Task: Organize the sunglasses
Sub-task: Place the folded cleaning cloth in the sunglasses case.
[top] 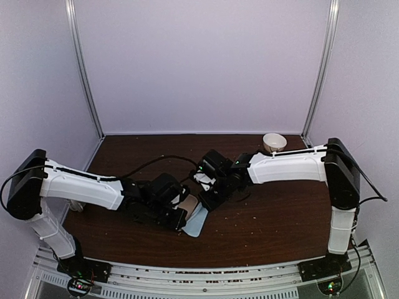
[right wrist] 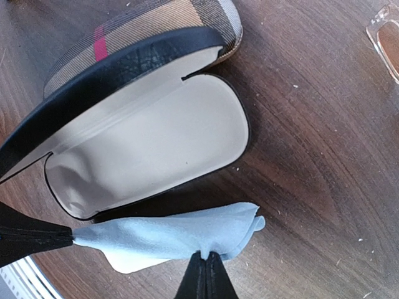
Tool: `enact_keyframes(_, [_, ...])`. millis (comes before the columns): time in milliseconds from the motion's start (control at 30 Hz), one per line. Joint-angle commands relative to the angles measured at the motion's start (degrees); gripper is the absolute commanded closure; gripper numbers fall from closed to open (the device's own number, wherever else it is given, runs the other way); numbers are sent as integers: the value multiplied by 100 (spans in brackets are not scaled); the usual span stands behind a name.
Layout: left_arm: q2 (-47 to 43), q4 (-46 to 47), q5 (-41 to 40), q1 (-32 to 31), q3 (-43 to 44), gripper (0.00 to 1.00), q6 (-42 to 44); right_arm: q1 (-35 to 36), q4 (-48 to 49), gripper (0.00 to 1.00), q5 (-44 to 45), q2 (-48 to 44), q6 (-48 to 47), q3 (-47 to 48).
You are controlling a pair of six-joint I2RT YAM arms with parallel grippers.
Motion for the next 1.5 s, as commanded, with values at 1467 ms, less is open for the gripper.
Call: enact_keyframes(1467, [47,-970,-843,35,253,100,-385,16,-459,100,26,1058,-249,1336])
